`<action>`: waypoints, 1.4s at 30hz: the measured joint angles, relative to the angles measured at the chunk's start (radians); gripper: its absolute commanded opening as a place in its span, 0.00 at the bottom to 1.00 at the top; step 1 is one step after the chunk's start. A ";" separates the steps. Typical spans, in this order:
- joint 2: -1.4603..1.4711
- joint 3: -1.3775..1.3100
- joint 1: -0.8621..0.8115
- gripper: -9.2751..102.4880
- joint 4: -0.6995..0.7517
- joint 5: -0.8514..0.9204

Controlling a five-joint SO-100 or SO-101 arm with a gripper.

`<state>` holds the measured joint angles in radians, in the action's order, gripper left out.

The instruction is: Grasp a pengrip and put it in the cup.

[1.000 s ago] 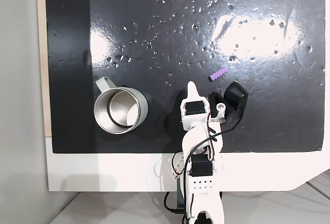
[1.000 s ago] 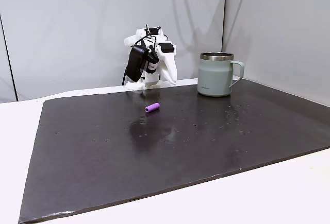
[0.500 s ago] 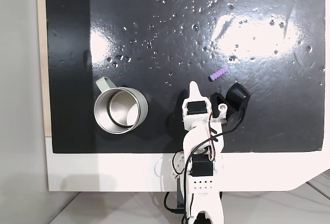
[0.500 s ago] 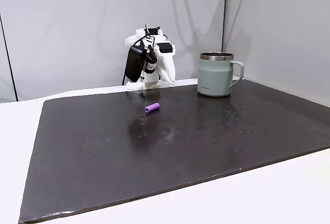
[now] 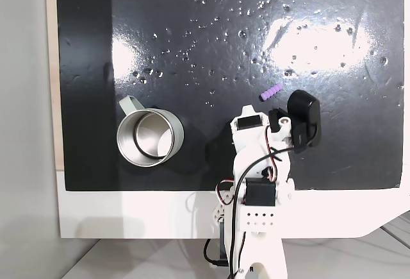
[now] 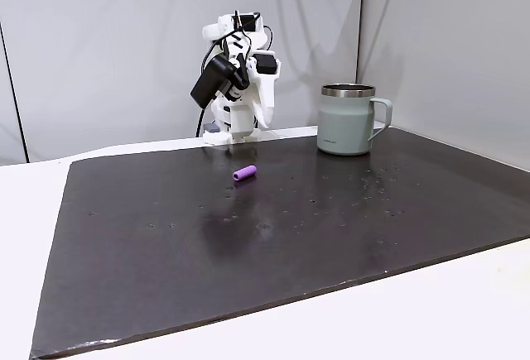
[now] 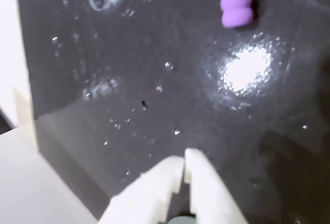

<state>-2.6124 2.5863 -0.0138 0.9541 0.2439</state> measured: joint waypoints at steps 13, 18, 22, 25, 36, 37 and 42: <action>0.727 -0.448 -0.166 0.27 0.034 0.261; 0.767 -0.472 -0.186 0.30 0.038 0.341; 0.822 -0.495 -0.202 0.30 0.038 0.387; 0.891 -0.531 -0.221 0.29 0.038 0.408; 1.019 -0.574 -0.232 0.19 0.086 0.459; 1.023 -0.574 -0.227 0.16 0.092 0.462; 1.052 -0.575 -0.204 0.08 0.109 0.479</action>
<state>-1.5601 2.0110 -0.2178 1.0630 0.7225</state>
